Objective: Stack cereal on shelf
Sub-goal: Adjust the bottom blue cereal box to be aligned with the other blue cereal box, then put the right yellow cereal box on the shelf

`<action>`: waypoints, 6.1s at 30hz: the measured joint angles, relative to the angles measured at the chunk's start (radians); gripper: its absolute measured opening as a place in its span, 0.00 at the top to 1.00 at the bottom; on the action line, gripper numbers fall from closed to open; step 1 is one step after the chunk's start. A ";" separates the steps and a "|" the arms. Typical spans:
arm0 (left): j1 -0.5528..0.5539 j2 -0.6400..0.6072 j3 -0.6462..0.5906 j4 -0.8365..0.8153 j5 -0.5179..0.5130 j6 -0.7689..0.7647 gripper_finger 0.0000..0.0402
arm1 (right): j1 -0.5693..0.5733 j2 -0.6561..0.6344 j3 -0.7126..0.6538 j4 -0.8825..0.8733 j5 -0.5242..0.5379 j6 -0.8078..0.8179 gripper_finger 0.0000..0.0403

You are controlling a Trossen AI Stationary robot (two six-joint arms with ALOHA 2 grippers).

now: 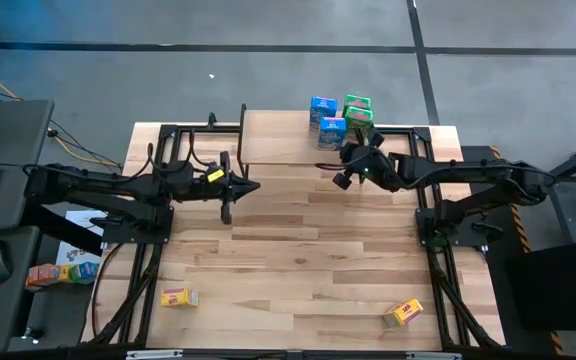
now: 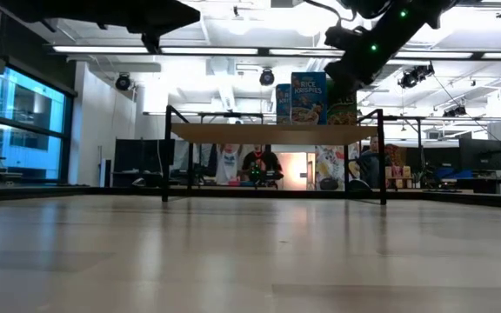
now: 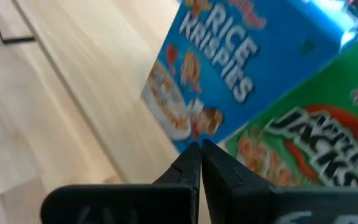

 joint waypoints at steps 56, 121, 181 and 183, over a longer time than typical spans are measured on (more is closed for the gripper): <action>-0.029 0.000 0.000 -0.052 -0.052 0.047 1.00 | -0.091 0.020 -0.001 0.151 0.010 -0.272 1.00; 0.048 -0.552 -0.219 -0.260 -0.104 0.105 1.00 | 0.407 -0.203 -0.312 0.562 -0.152 0.110 1.00; 0.047 -0.551 -0.219 -0.309 -0.104 0.078 1.00 | 1.019 0.696 0.900 -1.322 -0.978 1.063 0.16; 0.047 -0.551 -0.219 -0.309 -0.104 0.078 1.00 | 1.021 0.696 0.900 -1.323 -0.974 1.069 0.16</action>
